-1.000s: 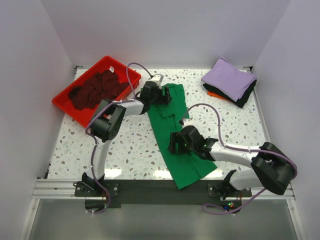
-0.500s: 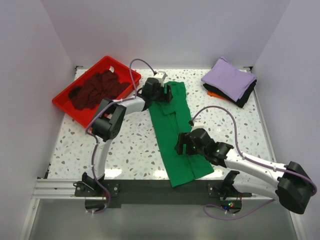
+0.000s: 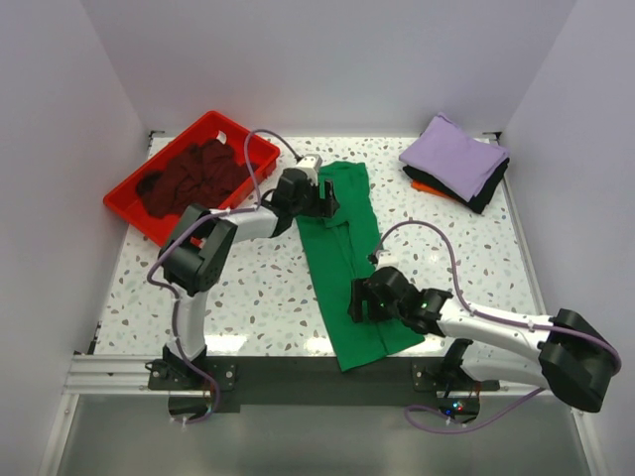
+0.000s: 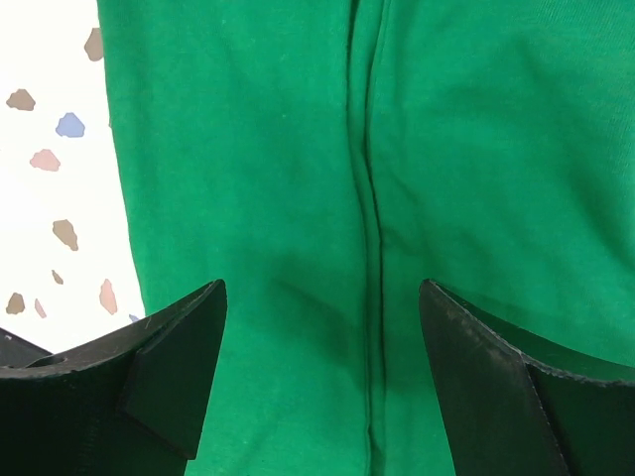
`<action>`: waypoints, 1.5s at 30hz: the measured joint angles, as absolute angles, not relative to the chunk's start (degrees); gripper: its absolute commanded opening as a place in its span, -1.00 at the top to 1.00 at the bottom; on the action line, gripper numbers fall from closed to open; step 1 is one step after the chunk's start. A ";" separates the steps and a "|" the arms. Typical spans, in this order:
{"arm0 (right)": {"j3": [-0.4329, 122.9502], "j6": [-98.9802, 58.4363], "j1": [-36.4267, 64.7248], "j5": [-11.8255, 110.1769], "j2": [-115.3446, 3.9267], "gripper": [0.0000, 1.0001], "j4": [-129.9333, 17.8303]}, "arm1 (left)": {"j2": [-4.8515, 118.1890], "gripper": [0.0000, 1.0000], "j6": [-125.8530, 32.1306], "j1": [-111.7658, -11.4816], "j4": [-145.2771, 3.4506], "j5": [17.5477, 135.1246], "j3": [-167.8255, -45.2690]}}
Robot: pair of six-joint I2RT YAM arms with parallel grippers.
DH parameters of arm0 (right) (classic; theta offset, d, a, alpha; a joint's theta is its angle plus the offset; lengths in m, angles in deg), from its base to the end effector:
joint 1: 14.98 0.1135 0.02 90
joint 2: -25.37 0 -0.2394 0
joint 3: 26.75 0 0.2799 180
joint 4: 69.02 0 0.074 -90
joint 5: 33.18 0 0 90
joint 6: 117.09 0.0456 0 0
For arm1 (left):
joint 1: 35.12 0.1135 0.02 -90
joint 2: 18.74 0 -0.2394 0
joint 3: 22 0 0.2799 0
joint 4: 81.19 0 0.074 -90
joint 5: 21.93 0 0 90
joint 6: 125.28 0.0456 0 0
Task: Fold and stack the t-shirts
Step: Fold the tshirt
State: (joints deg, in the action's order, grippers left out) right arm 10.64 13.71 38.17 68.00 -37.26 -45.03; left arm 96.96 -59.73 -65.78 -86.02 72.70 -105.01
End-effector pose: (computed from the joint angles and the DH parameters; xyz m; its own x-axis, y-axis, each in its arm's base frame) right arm 0.1514 0.1873 0.1168 -0.8072 -0.0081 -0.5903 -0.2400 0.9181 0.3155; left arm 0.3981 -0.2403 0.1222 -0.6017 -0.1229 -0.7892 0.3522 0.8460 -0.4003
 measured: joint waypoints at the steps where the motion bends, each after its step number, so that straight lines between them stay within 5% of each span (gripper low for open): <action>1: 10.55 13.97 38.50 68.11 -37.28 -0.63 -45.03 | 97.75 -0.64 -59.82 -65.78 -86.35 72.85 -105.01; 34: 12.04 16.79 41.90 69.11 -42.85 -0.64 -51.89 | 119.04 -0.68 -61.63 -60.25 -91.09 85.11 -128.46; 45: 16.45 15.22 42.01 74.90 -31.31 -0.68 -40.59 | 119.96 -0.68 -59.62 -59.81 -89.63 85.48 -132.00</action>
State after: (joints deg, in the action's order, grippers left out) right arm 16.45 15.22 42.01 74.90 -31.31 -40.59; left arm 119.96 -59.62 -59.81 -89.63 85.48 -132.00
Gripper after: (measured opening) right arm 0.837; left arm 0.843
